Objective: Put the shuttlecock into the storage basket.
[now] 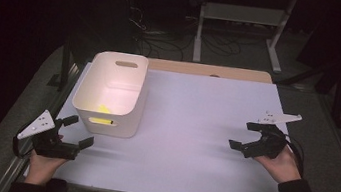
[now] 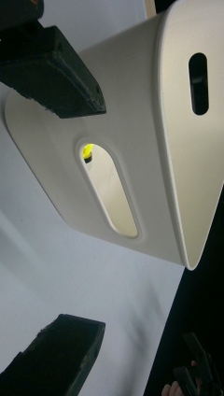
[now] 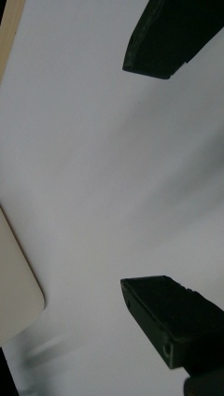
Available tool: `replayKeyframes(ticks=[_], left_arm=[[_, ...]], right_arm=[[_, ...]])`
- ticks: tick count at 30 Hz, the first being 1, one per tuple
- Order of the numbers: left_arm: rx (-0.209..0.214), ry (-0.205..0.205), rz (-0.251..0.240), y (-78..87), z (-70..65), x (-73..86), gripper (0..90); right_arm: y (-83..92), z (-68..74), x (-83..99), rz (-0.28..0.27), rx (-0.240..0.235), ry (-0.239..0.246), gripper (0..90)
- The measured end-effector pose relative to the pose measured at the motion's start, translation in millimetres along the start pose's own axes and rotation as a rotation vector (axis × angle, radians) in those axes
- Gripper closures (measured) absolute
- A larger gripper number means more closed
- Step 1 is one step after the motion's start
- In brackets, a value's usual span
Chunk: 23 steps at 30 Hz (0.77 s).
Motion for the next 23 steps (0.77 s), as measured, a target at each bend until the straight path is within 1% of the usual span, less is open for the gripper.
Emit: replayKeyframes(ticks=[7, 8, 12, 19, 23], left_arm=[[-0.001, -0.001, 0.002, -0.1, 0.1, 0.0, 0.0], [-0.001, -0.002, 0.002, -0.2, 0.1, 0.0, 0.0], [-0.002, -0.003, 0.003, -0.3, 0.2, 0.0, 0.0], [-0.002, -0.003, 0.004, -0.5, 0.3, 0.0, 0.0], [-0.001, -0.001, 0.002, -0.8, 0.3, -0.2, 0.0]], right_arm=[[4.8, -2.5, 14.1, -0.006, 0.017, -0.009, 0.0], [5.9, -3.2, 18.7, -0.008, 0.032, -0.008, 0.0], [8.6, -5.0, 28.2, -0.013, 0.047, -0.008, 0.0], [16.4, -7.4, 43.4, -0.022, 0.058, -0.031, 0.0], [17.5, -8.8, 49.7, -0.02, 0.061, -0.042, 0.0]])
Point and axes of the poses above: each handheld gripper's, and its own axes: y roughly backward along the jaws, x roughly out of its underside, z roughly to its left, the point moved 2 cm from there along -y, roughly forward along the jaws, and after that the axes turned 1 degree about x, right-handed, at the moved point
